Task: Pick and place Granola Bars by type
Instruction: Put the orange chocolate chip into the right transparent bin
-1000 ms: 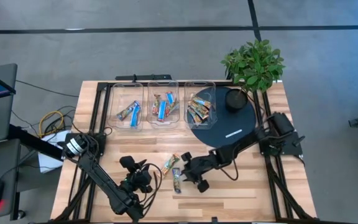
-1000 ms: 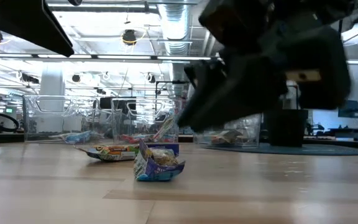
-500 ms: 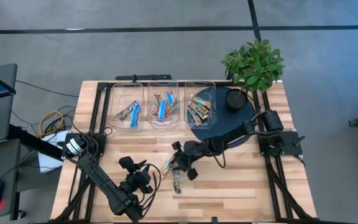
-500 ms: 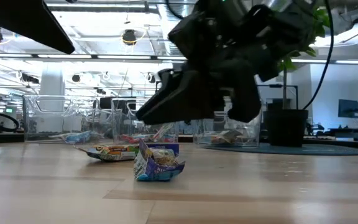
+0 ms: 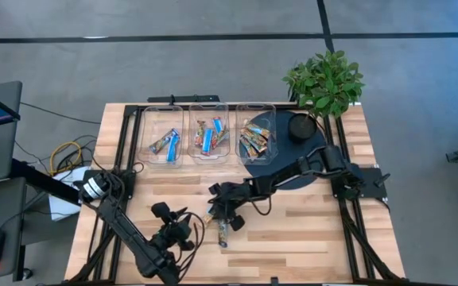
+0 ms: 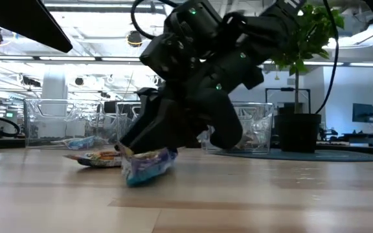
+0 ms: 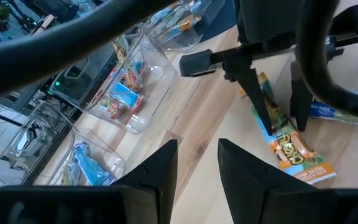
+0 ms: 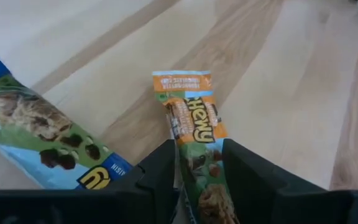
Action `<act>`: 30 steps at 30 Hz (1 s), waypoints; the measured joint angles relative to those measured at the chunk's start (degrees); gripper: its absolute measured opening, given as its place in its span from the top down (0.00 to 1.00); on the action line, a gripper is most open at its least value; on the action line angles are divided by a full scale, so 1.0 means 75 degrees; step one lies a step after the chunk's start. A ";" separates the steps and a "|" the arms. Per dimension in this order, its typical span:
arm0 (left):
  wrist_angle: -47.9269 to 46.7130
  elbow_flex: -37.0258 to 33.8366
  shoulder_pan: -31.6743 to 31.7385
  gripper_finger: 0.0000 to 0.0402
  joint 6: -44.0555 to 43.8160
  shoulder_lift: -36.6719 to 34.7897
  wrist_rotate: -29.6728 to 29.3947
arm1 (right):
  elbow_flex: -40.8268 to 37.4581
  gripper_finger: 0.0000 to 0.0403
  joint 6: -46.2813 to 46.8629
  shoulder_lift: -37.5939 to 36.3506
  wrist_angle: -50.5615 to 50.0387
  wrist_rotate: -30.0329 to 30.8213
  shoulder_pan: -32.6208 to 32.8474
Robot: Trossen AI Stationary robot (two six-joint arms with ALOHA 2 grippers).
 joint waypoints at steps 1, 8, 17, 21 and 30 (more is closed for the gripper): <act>0.0003 0.0000 -0.0001 0.73 -0.0007 0.0000 -0.0002 | 0.0094 0.68 0.0009 0.0000 -0.0188 0.0012 -0.0014; 0.0007 0.0000 -0.0003 0.73 -0.0033 0.0000 -0.0058 | 0.0652 0.61 0.0687 -0.0191 -0.1950 0.0749 -0.0167; 0.0008 0.0000 -0.0005 0.73 -0.0033 0.0000 -0.0073 | 0.0995 0.62 0.1555 -0.0265 -0.3331 0.1270 -0.0386; 0.0010 0.0000 -0.0006 0.73 -0.0033 0.0000 -0.0114 | 0.0998 0.65 0.1591 -0.0268 -0.3380 0.1299 -0.0363; 0.0010 0.0000 -0.0006 0.73 -0.0033 0.0000 -0.0140 | 0.0987 0.76 0.1565 -0.0268 -0.3370 0.1302 -0.0342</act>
